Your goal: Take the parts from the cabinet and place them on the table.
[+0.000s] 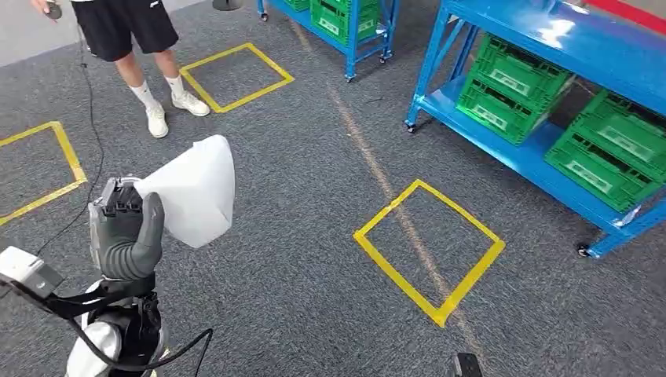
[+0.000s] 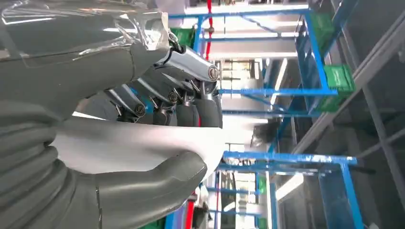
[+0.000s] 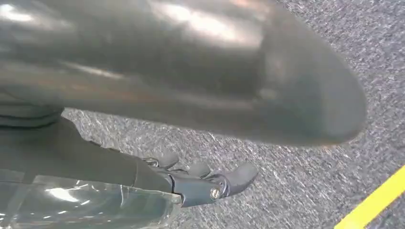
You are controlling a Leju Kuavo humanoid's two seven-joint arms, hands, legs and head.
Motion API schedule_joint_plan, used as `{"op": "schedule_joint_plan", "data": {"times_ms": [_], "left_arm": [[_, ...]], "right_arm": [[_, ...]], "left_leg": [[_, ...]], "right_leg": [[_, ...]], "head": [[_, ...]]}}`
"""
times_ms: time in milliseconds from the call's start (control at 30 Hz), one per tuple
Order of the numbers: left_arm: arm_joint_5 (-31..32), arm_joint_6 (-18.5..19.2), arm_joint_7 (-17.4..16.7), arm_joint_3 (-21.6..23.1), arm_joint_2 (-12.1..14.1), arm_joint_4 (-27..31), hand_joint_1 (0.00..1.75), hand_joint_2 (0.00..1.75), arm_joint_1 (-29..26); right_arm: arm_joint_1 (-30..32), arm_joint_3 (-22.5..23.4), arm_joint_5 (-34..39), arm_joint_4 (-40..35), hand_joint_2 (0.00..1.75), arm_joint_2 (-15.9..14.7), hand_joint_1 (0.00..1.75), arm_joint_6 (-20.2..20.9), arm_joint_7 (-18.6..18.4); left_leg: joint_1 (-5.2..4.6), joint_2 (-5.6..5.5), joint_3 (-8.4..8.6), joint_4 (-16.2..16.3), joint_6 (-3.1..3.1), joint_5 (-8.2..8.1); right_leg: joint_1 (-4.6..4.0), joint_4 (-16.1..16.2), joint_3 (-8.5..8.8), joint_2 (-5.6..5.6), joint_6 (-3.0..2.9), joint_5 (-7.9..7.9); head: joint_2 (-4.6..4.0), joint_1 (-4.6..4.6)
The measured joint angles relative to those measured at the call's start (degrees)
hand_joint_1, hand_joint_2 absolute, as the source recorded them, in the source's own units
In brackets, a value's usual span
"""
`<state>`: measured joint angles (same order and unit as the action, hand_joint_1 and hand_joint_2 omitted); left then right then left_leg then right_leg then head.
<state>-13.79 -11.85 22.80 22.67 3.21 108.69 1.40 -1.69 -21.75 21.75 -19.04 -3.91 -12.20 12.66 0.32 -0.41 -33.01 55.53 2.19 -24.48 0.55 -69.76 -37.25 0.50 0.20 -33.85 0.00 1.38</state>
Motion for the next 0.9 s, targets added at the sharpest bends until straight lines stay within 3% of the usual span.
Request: {"op": "schedule_joint_plan", "data": {"times_ms": [33,67,100,167,200,233,333,367,400,433,467,533,567,600,633,667,700,733,767,867,900], "left_arm": [[0.0,0.0,0.0,0.0,0.0,-0.1,1.75,1.75,0.0],[0.0,0.0,0.0,0.0,0.0,-0.2,1.75,1.75,-0.1],[0.0,0.0,0.0,0.0,0.0,-0.2,1.75,1.75,-0.1],[0.0,0.0,0.0,0.0,0.0,-0.2,1.75,1.75,-0.1],[0.0,0.0,0.0,0.0,0.0,-0.2,1.75,1.75,0.0],[0.0,0.0,0.0,0.0,0.0,-0.2,1.75,1.75,-0.1],[0.0,0.0,0.0,0.0,0.0,-0.2,1.75,1.75,-0.1],[0.0,0.0,0.0,0.0,0.0,-0.2,1.75,1.75,-0.1],[0.0,0.0,0.0,0.0,0.0,-0.2,1.75,1.75,-0.2],[0.0,0.0,0.0,0.0,0.1,-0.2,1.75,1.75,0.0],[0.0,0.0,0.0,0.0,0.1,-0.2,1.75,1.75,0.0],[0.0,-0.1,0.0,0.0,0.1,-0.3,1.75,1.75,-0.2],[0.0,-0.1,0.0,0.0,0.2,-0.3,1.75,1.75,-0.2],[0.0,-0.2,0.0,0.0,0.2,-0.3,1.75,1.75,-0.3],[0.0,-0.2,0.0,0.0,0.2,-0.3,1.75,1.75,-0.3],[0.0,-0.2,0.0,0.0,0.2,-0.3,1.75,1.75,-0.3],[0.0,-0.2,0.0,0.0,0.2,-0.3,1.75,1.75,-0.3],[0.0,-0.2,0.0,0.0,0.2,-0.3,1.75,1.75,-0.2],[0.0,-0.2,0.0,0.0,0.2,-0.3,1.75,1.75,-0.2],[0.1,-0.2,0.2,0.0,0.3,-0.3,1.75,1.75,-0.3],[0.2,-0.2,0.2,0.0,0.2,-0.1,1.75,1.75,-0.3]], "right_arm": [[0.2,0.0,0.0,0.0,0.00,0.0,0.00,0.0,0.0],[0.3,0.0,0.0,0.0,0.00,0.0,0.00,0.0,0.0],[0.3,0.0,0.0,0.0,0.00,0.0,0.00,0.0,0.0],[0.2,0.0,0.0,0.0,0.00,-0.1,0.00,0.0,0.0],[0.2,0.0,0.0,0.0,0.00,-0.1,0.00,0.0,0.0],[0.2,0.0,0.0,0.0,0.00,-0.2,0.00,0.0,0.0],[0.2,0.0,0.0,0.0,0.00,-0.2,0.00,0.0,0.0],[0.1,0.0,0.0,0.0,0.00,-0.1,0.00,0.0,0.0],[-0.1,0.0,0.0,0.0,0.00,0.0,0.00,0.0,0.0],[-0.1,0.0,0.0,0.0,0.00,0.0,0.00,0.0,0.0],[0.0,0.0,0.0,0.0,0.00,0.0,0.00,0.0,0.0],[0.1,0.0,0.0,0.0,0.00,-0.1,0.00,0.0,0.0],[0.2,0.0,0.0,0.0,0.00,-0.1,0.00,0.0,0.0],[0.2,0.0,0.0,0.0,0.00,-0.1,0.00,0.0,0.0],[0.2,0.0,0.0,0.0,0.00,0.0,0.00,0.0,0.0],[0.1,0.0,0.0,0.0,0.00,0.0,0.00,0.0,0.0],[0.1,0.0,0.0,0.0,0.00,0.0,0.00,0.0,0.0],[0.1,0.0,0.0,0.0,0.00,0.1,0.00,0.0,0.0],[0.0,0.0,0.0,0.0,0.00,0.1,0.00,0.0,0.0],[0.0,-0.2,0.1,0.0,0.00,0.2,0.00,0.0,0.0],[0.0,-0.2,0.2,0.0,0.00,0.1,0.00,0.0,0.0]], "left_leg": [[-0.08,-0.58,-0.06,0.0,0.01,0.01],[-0.11,-1.08,-0.06,0.1,0.02,0.01],[-0.12,-1.60,-0.02,0.1,0.01,0.00],[-0.12,-2.60,0.03,0.4,-0.08,-0.05],[-0.12,-3.04,-0.05,0.6,-0.27,-0.17],[-0.51,-3.45,-0.23,0.9,-0.54,-0.33],[-0.33,-4.01,-0.47,0.8,-1.28,-0.18],[-0.38,-4.13,-0.56,1.0,-1.65,-0.25],[-0.24,-2.80,-1.14,1.7,-2.02,-0.90],[-0.30,-1.23,-2.02,3.9,-2.37,-2.45],[-0.08,-0.42,-4.00,8.3,-2.67,-4.80],[0.16,0.00,-8.86,18.4,-3.03,-8.77],[0.27,0.06,-10.04,20.5,-3.11,-8.98],[0.32,0.13,-9.76,19.7,-3.10,-7.90],[0.33,0.29,-8.07,16.0,-3.02,-5.69],[0.30,0.64,-5.23,10.3,-2.83,-2.97],[0.19,1.65,-2.22,4.8,-2.53,-0.71],[-0.34,3.88,-0.35,1.4,-2.16,-1.17],[-0.52,3.12,-0.29,1.3,-1.84,-0.94],[-0.76,1.65,-0.64,1.2,-1.17,-0.72],[0.00,0.98,-0.04,0.2,-0.52,-0.15]], "right_leg": [[-0.01,-4.7,-2.37,-0.19,0.10,-1.32],[0.00,-6.0,-3.26,-0.22,0.43,-1.28],[0.00,-4.3,-2.64,-0.22,0.90,-0.19],[0.13,6.0,2.02,-0.58,1.92,4.35],[0.33,11.8,4.75,-1.61,2.08,6.46],[0.06,13.2,5.32,-2.49,1.28,6.80],[-0.22,13.3,5.57,-1.53,0.14,7.05],[0.12,13.5,5.62,-1.28,-0.28,7.33],[0.36,13.7,5.73,-1.01,-0.61,7.52],[0.35,13.7,5.81,-0.88,-0.86,7.37],[0.29,13.7,5.83,-0.61,-0.94,7.32],[0.21,13.7,5.80,0.06,-1.03,7.25],[0.18,13.7,5.81,0.45,-1.06,7.21],[0.16,13.7,5.88,0.76,-1.09,7.17],[0.15,13.7,5.98,1.09,-1.12,7.11],[0.14,13.7,6.15,1.40,-1.10,7.00],[0.10,13.7,6.38,1.63,-1.00,6.89],[-0.19,13.7,6.50,1.89,-0.79,6.71],[-0.59,13.6,6.33,2.07,-0.52,6.55],[-0.48,13.9,6.53,3.52,0.07,6.59],[-0.39,13.6,6.09,3.60,0.35,6.05]], "head": [[0.00,0.00],[0.00,0.00],[0.00,0.00],[0.00,-0.02],[0.00,-0.04],[0.00,-0.02],[0.00,0.02],[0.00,-0.02],[0.00,-0.04],[0.00,0.50],[0.00,0.48],[0.00,0.55],[0.00,0.50],[0.00,0.52],[0.00,0.52],[0.00,0.54],[0.00,0.55],[0.00,0.48],[0.00,0.39],[0.00,0.48],[0.00,0.48]]}}
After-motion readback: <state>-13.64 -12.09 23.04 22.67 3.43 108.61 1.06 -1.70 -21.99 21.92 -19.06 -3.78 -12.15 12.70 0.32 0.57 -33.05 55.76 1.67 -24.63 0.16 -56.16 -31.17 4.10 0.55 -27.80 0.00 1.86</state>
